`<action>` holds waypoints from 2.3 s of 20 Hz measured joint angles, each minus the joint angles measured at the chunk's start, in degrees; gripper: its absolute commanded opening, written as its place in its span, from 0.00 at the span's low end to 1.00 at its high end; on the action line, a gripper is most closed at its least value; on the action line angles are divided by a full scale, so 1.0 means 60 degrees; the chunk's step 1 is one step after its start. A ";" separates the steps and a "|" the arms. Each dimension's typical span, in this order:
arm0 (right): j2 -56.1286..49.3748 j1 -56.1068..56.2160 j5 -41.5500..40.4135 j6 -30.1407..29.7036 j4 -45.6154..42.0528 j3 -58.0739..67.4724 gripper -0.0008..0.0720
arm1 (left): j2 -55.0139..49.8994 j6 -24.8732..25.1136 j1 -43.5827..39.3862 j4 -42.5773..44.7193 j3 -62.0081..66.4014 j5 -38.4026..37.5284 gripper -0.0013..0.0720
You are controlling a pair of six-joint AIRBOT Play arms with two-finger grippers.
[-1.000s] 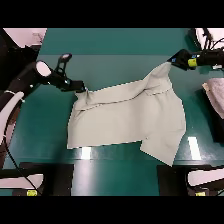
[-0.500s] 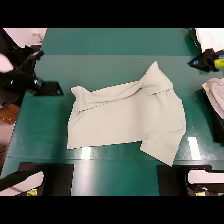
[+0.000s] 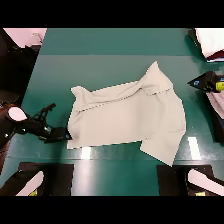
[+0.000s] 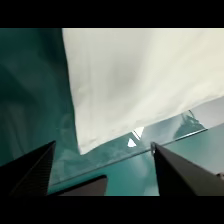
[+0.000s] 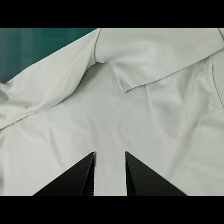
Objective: Fold the shirts.
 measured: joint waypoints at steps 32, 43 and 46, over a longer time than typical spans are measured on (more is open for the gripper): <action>0.0171 -0.0594 0.0663 0.0433 -0.4029 -0.2120 0.70 | 0.0168 0.0135 0.0004 -0.1752 0.0630 0.1530 0.05; -0.0619 -0.1625 -0.0055 0.0208 -0.3060 -0.4554 0.48 | 0.0168 0.0157 0.0004 -0.1694 0.1144 0.1515 0.05; -0.0492 -0.1603 -0.0259 0.0146 -0.2994 -0.4656 0.19 | 0.0168 0.0157 0.0004 -0.1694 0.1155 0.1552 0.05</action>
